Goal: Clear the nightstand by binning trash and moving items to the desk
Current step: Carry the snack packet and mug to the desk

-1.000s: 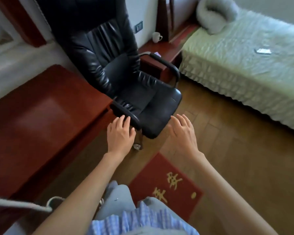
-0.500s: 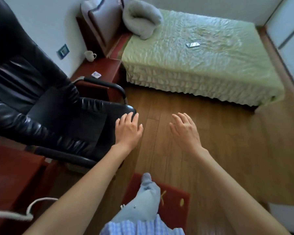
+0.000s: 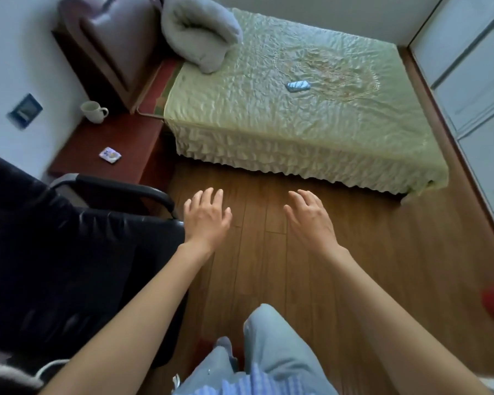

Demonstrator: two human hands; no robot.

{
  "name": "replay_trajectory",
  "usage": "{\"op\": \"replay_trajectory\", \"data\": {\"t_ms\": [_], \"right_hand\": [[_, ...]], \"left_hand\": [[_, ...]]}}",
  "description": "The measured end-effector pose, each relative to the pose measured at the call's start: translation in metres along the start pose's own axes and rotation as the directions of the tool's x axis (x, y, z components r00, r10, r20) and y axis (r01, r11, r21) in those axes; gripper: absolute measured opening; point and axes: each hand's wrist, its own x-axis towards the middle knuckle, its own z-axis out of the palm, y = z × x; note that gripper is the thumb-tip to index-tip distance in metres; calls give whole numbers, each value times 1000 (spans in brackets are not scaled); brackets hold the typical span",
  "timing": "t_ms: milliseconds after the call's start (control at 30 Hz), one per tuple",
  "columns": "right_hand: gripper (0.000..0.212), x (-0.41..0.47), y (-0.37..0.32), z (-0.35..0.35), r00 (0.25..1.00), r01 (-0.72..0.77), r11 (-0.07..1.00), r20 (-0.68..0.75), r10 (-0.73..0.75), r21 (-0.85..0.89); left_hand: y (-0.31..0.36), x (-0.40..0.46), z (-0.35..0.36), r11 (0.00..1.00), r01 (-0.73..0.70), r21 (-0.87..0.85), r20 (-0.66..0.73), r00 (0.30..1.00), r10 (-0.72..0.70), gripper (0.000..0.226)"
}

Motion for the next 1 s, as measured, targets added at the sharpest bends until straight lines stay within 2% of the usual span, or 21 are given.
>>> {"op": "replay_trajectory", "data": {"t_ms": [233, 500, 733, 933, 1000], "right_hand": [[48, 133, 9, 13, 994, 73, 997, 82, -75, 18], [49, 316, -5, 15, 954, 261, 965, 157, -256, -12], [48, 435, -71, 54, 861, 452, 891, 277, -428, -29], [45, 512, -158, 99, 773, 581, 813, 329, -542, -26], [46, 533, -189, 112, 744, 618, 786, 350, -569, -34]], "left_hand": [[-10, 111, 24, 995, 105, 4, -3, 995, -105, 50], [-16, 249, 23, 970, 241, 1, -137, 961, -239, 43], [-78, 320, 14, 898, 438, 38, -168, 889, -426, 42], [-159, 376, 5, 831, 554, 59, -193, 823, -535, 43], [-184, 389, 1, 793, 608, 38, -205, 781, -590, 43]]}}
